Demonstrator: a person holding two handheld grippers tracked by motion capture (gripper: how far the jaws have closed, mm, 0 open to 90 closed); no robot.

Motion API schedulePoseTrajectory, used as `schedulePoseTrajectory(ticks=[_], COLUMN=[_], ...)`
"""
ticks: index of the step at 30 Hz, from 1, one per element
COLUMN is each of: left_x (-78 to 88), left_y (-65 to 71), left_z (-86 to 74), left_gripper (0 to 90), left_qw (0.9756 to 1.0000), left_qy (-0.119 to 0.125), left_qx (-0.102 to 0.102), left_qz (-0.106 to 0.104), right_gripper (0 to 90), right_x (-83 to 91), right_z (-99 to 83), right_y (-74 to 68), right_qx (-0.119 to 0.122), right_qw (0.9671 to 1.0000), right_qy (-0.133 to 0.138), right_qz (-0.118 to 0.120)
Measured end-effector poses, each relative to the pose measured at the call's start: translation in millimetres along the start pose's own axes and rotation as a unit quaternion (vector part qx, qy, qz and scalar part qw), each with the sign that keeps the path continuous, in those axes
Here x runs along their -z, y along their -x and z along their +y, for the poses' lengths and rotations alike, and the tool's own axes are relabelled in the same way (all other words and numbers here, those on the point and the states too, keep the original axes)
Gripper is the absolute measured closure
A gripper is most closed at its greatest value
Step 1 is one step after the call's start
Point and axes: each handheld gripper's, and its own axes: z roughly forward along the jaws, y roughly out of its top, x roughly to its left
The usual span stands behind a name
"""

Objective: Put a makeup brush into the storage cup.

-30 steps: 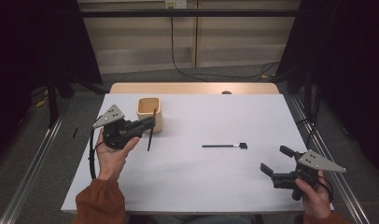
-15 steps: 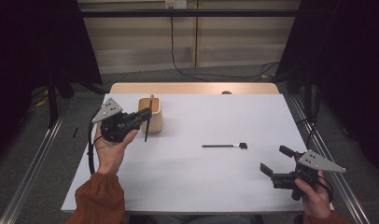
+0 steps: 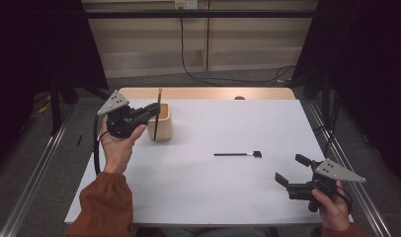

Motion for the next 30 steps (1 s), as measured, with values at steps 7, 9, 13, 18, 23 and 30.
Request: schedulePoseTrajectory(ticks=[7, 9, 13, 18, 23, 30], left_x=[-6.1, -10.2, -18.4, -23.5, -28.2, -33.5], left_y=[-5.4, -7.3, -10.6, -13.7, -17.7, -21.5], left_z=[12.4, 14.3, 17.9, 26.5, 33.9, 40.3], left_gripper=[84.1, 84.1, 84.1, 84.1, 84.1, 84.1], left_qw=[0.9999, 0.9999, 0.9999, 0.9998, 0.9998, 0.9997], left_qy=[0.001, -0.005, -0.007, -0.008, -0.01, -0.006], left_qx=[0.001, 0.0, 0.002, 0.0, 0.0, -0.006], left_qz=[0.012, 0.014, 0.014, 0.016, 0.019, 0.024], right_gripper=[0.0, 0.0, 0.0, 0.0, 0.0, 0.0], right_x=[0.3, 0.2, -0.2, -0.3, -0.9, -0.8], right_z=[0.1, 0.0, 0.0, -0.3, -0.8, -0.6], right_y=[-0.3, 0.0, -0.5, 0.7, -0.5, 0.1], right_qx=[0.0, 0.0, -0.001, -0.003, 0.001, 0.0], right_qw=[1.0, 1.0, 1.0, 1.0, 1.0, 1.0], right_qy=[0.0, 0.0, -0.001, -0.001, -0.004, -0.003], right_qz=[0.001, 0.001, 0.001, 0.0, 0.0, 0.003])
